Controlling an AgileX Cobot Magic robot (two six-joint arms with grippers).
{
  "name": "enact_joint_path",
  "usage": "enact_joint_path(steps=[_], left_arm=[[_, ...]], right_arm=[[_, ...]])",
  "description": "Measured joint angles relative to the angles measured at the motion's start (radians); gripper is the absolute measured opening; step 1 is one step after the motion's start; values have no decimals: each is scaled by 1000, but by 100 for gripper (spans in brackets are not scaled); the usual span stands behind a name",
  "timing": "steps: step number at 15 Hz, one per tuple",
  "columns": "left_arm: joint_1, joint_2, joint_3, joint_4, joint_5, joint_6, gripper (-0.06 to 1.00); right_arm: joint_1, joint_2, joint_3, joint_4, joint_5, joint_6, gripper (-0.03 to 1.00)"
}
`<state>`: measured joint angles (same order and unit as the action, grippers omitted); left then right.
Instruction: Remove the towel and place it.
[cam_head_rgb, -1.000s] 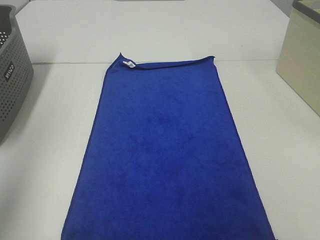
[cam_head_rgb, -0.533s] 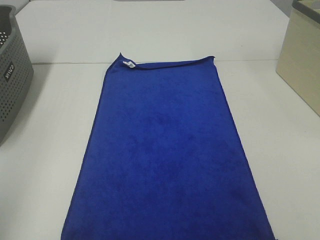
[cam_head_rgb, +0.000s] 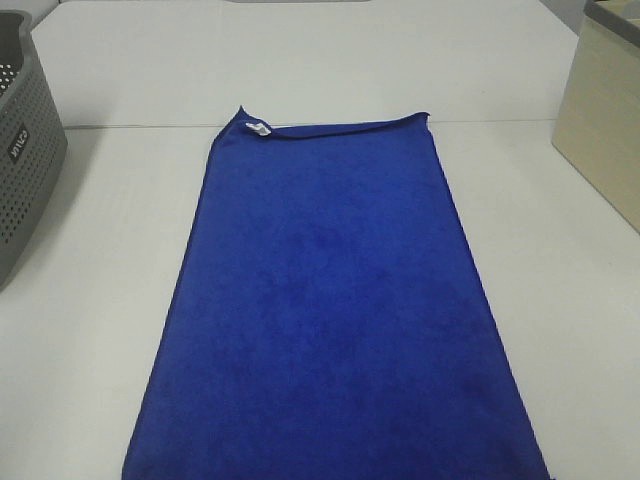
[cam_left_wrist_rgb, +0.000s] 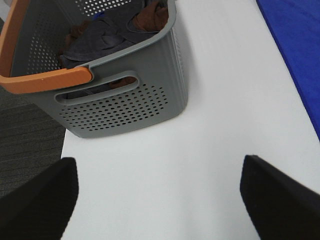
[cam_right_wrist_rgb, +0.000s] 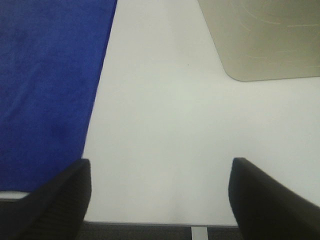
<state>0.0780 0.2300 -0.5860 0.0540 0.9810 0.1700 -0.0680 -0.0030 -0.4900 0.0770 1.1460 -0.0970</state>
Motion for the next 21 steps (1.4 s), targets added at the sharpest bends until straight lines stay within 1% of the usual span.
enact_joint_path(steps=[4, 5, 6, 7, 8, 10, 21], left_arm=[[0, -153, 38, 10, 7, -84, 83], [0, -207, 38, -1, 19, -88, 83], [0, -217, 38, -8, 28, -88, 83], [0, -232, 46, -28, 61, -89, 83], [0, -234, 56, -54, 95, -89, 83], [0, -236, 67, -69, 98, -89, 83], [-1, -236, 66, -72, 98, -88, 83]], right_arm=[[0, -1, 9, 0, 3, -1, 75], [0, -1, 14, 0, 1, -1, 75], [0, -1, 14, 0, 1, -1, 75], [0, -1, 14, 6, -4, -4, 75], [0, -1, 15, 15, -6, -13, 75], [0, -1, 29, 19, -26, -19, 75], [0, -1, 31, 20, -28, -21, 75]])
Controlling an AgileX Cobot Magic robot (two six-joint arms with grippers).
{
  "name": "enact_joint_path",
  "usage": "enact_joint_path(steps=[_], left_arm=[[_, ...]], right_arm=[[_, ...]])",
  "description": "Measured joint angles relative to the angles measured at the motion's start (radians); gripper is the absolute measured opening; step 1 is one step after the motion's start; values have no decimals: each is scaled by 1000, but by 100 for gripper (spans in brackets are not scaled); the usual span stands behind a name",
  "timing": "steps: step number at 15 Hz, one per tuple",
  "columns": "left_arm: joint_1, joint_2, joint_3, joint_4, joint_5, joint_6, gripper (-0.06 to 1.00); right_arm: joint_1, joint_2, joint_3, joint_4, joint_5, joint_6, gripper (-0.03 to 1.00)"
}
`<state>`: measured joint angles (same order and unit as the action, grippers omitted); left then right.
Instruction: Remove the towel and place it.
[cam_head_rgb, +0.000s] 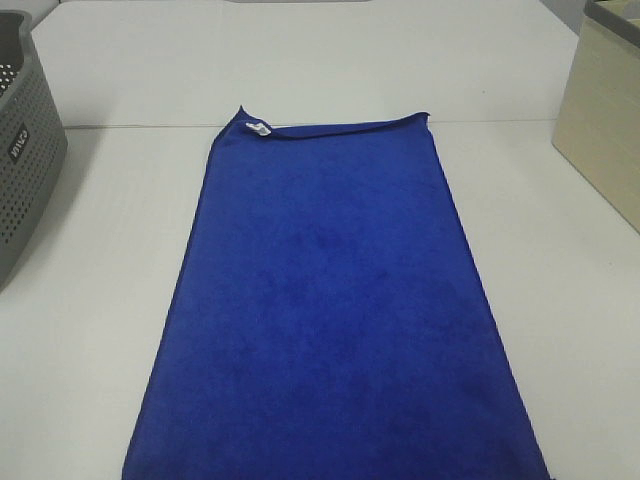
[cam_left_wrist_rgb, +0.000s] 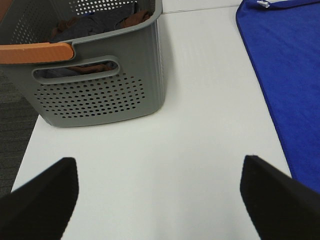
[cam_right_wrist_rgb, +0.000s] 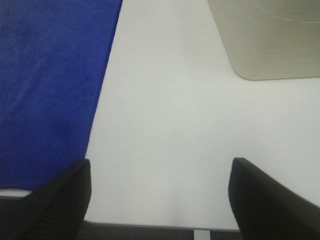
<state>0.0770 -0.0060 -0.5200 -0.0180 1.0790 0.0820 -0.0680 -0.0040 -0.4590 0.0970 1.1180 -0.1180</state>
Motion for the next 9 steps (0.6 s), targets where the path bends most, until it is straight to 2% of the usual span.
enact_joint_path(steps=[9], left_arm=[[0, 0, 0, -1, 0, 0, 83]], right_arm=[[0, 0, 0, 1, 0, -1, 75]])
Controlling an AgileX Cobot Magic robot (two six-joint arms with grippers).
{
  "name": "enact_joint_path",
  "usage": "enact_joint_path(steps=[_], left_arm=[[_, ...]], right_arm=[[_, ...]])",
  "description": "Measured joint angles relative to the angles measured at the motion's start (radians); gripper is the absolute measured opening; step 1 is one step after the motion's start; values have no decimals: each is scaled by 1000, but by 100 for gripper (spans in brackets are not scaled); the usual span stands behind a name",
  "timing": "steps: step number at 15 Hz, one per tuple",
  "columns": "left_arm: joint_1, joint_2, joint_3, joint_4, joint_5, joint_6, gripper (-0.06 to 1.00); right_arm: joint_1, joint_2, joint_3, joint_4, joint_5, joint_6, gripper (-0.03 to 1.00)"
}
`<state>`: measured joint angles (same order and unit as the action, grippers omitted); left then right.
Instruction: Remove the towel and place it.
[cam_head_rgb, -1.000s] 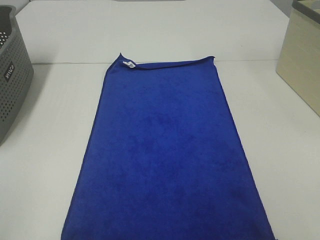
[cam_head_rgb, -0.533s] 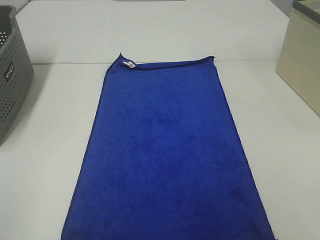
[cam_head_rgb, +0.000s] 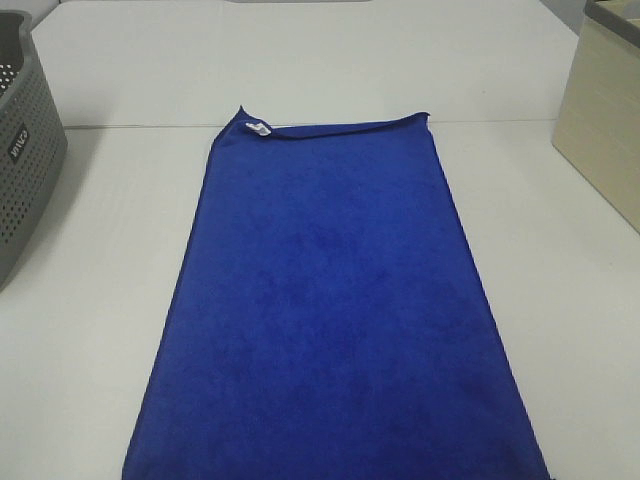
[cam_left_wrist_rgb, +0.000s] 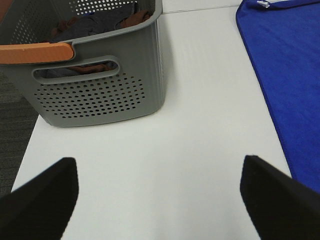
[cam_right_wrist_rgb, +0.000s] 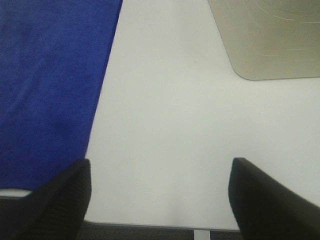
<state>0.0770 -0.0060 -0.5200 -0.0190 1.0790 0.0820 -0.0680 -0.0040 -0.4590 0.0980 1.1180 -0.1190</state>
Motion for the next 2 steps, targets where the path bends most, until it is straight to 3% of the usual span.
enact_joint_path(steps=[2], left_arm=[[0, 0, 0, 0, 0, 0, 83]], right_arm=[[0, 0, 0, 0, 0, 0, 75]])
